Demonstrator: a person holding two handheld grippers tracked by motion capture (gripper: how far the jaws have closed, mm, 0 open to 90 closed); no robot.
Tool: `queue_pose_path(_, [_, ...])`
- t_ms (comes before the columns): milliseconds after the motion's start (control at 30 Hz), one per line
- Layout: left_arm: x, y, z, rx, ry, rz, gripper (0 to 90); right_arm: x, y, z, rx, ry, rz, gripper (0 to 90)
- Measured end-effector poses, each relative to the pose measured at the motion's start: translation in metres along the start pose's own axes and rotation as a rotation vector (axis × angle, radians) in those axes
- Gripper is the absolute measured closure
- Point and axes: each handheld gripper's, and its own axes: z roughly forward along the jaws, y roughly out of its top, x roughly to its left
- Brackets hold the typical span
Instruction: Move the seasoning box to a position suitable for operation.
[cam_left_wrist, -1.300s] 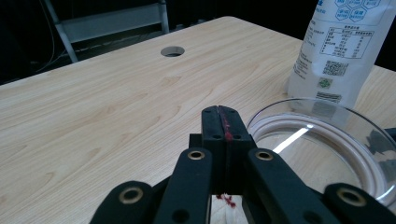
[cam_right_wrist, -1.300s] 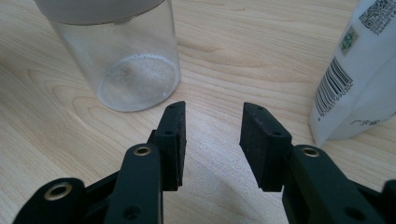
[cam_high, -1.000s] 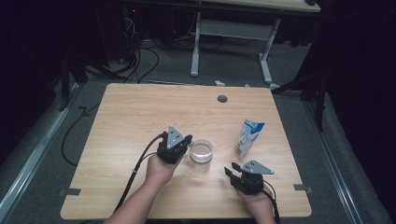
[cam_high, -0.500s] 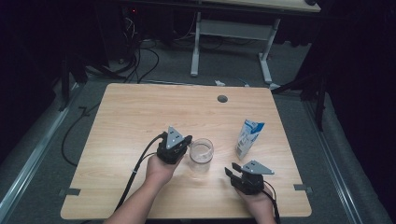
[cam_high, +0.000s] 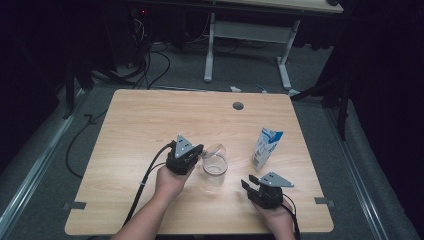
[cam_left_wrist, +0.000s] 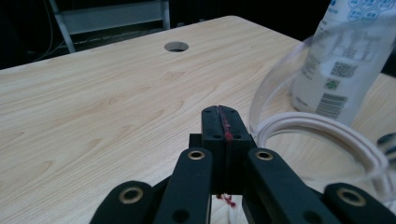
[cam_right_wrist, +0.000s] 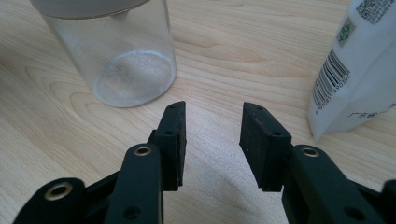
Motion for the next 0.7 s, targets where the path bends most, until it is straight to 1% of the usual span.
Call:
queue_pose_path(233, [0.000,0.000,0.000,-0.012,-0.006,-0.004,90.0,0.003,0.000,0.002,0.008,-0.001,-0.006,63.0])
queue_pose_path(267, [0.000,0.000,0.000,-0.014,-0.006,-0.006,90.0,0.004,0.000,0.001,-0.005,0.000,-0.008,65.5])
queue_pose_path(300, [0.000,0.000,0.000,-0.014,-0.006,-0.006,90.0,0.004,0.000,0.001,-0.005,0.000,-0.008,65.5])
queue_pose_path(333, [0.000,-0.001,0.001,-0.017,-0.007,-0.007,90.0,0.005,0.002,0.000,-0.018,0.001,-0.017,70.8])
queue_pose_path(367, [0.000,-0.001,0.001,-0.017,-0.007,-0.007,90.0,0.005,0.002,0.000,-0.018,0.001,-0.017,70.8])
queue_pose_path(400, [0.001,-0.001,0.001,-0.020,-0.010,-0.009,90.0,0.009,0.004,-0.002,-0.036,0.008,-0.028,78.1])
queue_pose_path(433, [0.001,-0.001,0.001,-0.020,-0.010,-0.009,90.0,0.009,0.004,-0.002,-0.036,0.008,-0.028,78.1])
queue_pose_path(467, [0.001,-0.002,0.001,-0.027,-0.011,-0.014,90.0,0.012,0.007,-0.004,-0.055,0.014,-0.035,84.7])
queue_pose_path(500, [0.001,-0.002,0.001,-0.027,-0.011,-0.014,90.0,0.012,0.007,-0.004,-0.055,0.014,-0.035,84.7])
queue_pose_path(533, [0.002,-0.003,0.001,-0.031,-0.016,-0.019,90.0,0.015,0.013,-0.006,-0.086,0.018,-0.046,90.0])
queue_pose_path(567, [0.002,-0.003,0.001,-0.031,-0.016,-0.019,90.0,0.015,0.013,-0.006,-0.086,0.018,-0.046,90.0])
queue_pose_path(600, [0.002,-0.003,0.001,-0.032,-0.017,-0.020,90.0,0.018,0.019,-0.009,-0.129,0.040,-0.044,90.0])
queue_pose_path(633, [0.002,-0.003,0.001,-0.032,-0.017,-0.020,90.0,0.018,0.019,-0.009,-0.129,0.040,-0.044,90.0])
queue_pose_path(667, [0.003,-0.004,0.001,-0.033,-0.018,-0.022,90.0,0.022,0.026,-0.010,-0.171,0.054,-0.044,90.0])
queue_pose_path(700, [0.003,-0.004,0.001,-0.033,-0.018,-0.022,90.0,0.022,0.026,-0.010,-0.171,0.054,-0.044,90.0])
